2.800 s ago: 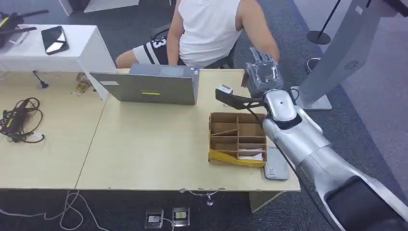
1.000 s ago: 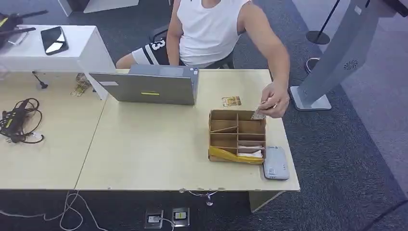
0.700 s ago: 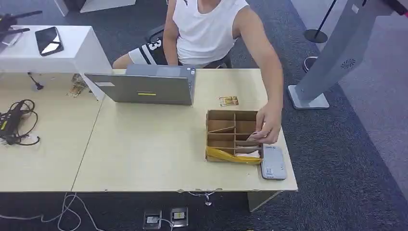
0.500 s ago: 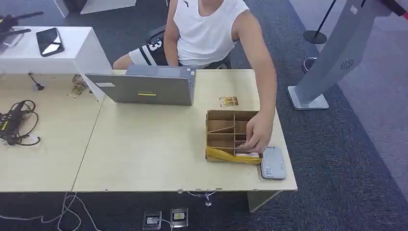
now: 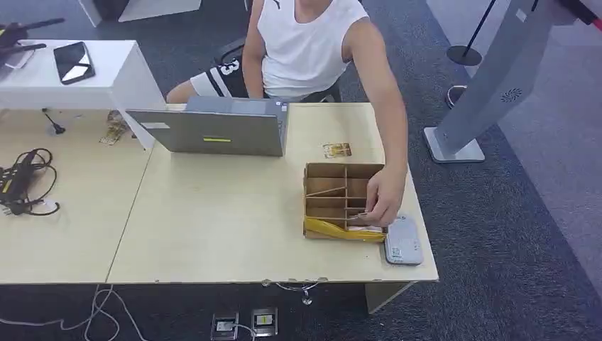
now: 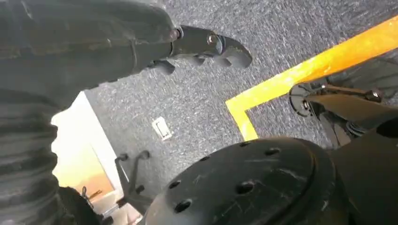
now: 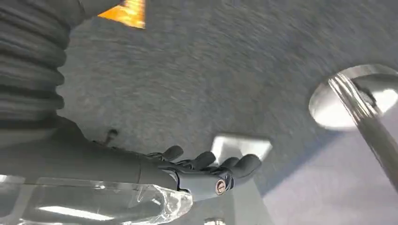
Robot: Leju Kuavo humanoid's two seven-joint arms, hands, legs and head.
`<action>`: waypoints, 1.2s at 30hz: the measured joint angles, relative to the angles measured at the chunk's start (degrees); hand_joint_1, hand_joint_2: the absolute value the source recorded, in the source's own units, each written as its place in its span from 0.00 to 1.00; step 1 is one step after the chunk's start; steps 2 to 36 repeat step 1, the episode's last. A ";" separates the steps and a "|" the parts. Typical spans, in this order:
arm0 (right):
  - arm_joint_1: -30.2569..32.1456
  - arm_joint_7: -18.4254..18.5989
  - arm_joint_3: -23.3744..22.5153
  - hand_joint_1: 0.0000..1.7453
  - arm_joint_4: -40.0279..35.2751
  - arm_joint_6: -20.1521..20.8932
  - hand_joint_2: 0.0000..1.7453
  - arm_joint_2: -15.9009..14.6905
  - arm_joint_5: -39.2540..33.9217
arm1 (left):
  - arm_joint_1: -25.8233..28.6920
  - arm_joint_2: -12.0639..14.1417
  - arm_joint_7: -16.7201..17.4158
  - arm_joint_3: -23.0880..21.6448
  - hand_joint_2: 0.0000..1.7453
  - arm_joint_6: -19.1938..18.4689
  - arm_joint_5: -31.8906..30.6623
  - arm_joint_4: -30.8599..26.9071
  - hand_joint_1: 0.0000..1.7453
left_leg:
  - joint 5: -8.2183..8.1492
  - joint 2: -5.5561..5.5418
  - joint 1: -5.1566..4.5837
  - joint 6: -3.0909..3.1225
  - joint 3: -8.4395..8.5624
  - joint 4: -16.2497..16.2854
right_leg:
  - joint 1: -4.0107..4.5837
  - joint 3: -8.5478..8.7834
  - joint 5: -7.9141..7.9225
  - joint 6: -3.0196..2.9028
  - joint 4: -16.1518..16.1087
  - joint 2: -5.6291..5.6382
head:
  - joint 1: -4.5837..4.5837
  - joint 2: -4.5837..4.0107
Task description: Pass the card to the sensor for recognition and then transmit it.
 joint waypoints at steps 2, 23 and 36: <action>-0.12 0.59 0.02 0.00 2.21 1.22 1.00 -0.28 1.42 | 0.00 0.04 0.07 -0.02 1.00 0.00 -0.04 0.00 0.00 | 0.00 0.00 0.00 0.00 -0.01 0.00 | 0.00 0.00 0.00 0.00 0.00 -0.01 | -0.09 0.00; -0.12 0.59 0.02 0.00 2.21 1.22 1.00 -0.28 1.42 | 0.00 0.04 0.07 -0.02 1.00 0.00 -0.04 0.00 0.00 | 0.00 0.00 0.00 0.00 -0.01 0.00 | 0.00 0.00 0.00 0.00 0.00 -0.01 | -0.09 0.00; -0.12 0.59 0.02 0.00 2.21 1.22 1.00 -0.28 1.42 | 0.00 0.04 0.07 -0.02 1.00 0.00 -0.04 0.00 0.00 | 0.00 0.00 0.00 0.00 -0.01 0.00 | 0.00 0.00 0.00 0.00 0.00 -0.01 | -0.09 0.00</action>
